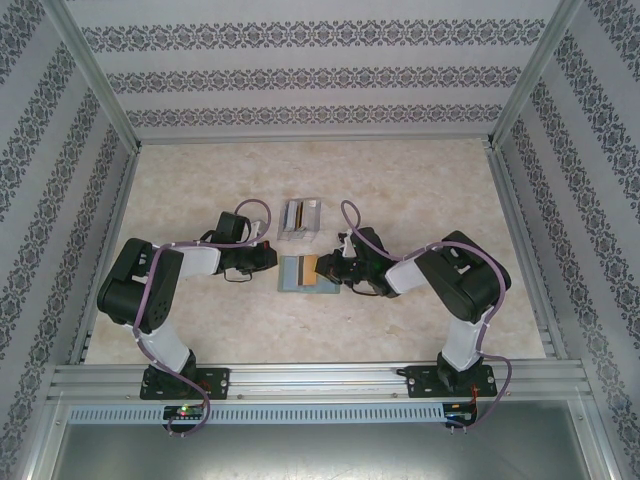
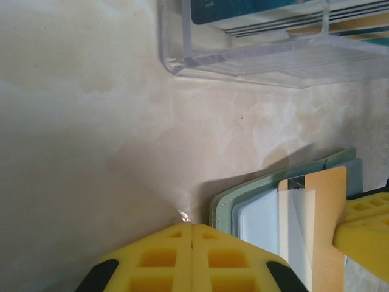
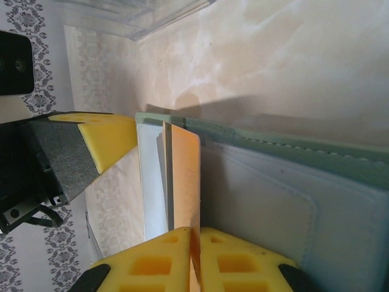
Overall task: Put the credit cards into the card holder
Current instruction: Insert the credit card into the card slot.
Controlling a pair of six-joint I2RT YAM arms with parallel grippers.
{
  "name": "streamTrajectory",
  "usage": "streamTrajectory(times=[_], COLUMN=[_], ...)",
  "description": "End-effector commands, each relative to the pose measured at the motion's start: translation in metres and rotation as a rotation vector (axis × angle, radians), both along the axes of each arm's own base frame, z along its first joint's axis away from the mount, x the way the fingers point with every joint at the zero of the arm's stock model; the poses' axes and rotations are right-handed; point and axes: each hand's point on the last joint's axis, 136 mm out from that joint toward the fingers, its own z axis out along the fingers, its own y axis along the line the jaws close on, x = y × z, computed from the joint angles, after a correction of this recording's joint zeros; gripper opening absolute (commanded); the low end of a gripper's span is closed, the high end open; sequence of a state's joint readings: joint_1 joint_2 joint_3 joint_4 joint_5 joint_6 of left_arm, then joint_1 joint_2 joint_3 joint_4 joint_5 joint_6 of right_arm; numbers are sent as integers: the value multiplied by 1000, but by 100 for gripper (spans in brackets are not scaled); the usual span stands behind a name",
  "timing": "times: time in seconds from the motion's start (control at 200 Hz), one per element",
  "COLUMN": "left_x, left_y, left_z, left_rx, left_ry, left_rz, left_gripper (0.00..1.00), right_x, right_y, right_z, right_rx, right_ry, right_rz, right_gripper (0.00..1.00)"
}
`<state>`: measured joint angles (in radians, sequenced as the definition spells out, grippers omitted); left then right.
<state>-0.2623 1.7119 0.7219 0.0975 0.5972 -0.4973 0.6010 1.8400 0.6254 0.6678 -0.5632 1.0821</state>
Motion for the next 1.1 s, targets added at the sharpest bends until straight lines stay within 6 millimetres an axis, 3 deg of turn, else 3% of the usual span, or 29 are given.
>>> streamTrajectory(times=[0.0,0.545,0.784,0.939,1.099], left_x=[-1,-1,-1,-2,-2], left_y=[1,0,-3,-4,-5], left_z=[-12,-10,-10,-10,-8], left_rx=[38,36,20,13,8], left_ry=[33,22,27,27,23], left_rz=[-4,-10,-13,-15,-19], left_gripper=[0,0,0,0,0], right_x=[-13,-14,-16,-8,2], right_y=[1,3,14,24,21], right_z=[-9,13,-2,-1,-4], right_rx=[-23,4,-3,3,-32], right_ry=[13,-43,-13,-18,-36], right_rz=[29,171,168,140,65], right_gripper=[13,9,10,11,13])
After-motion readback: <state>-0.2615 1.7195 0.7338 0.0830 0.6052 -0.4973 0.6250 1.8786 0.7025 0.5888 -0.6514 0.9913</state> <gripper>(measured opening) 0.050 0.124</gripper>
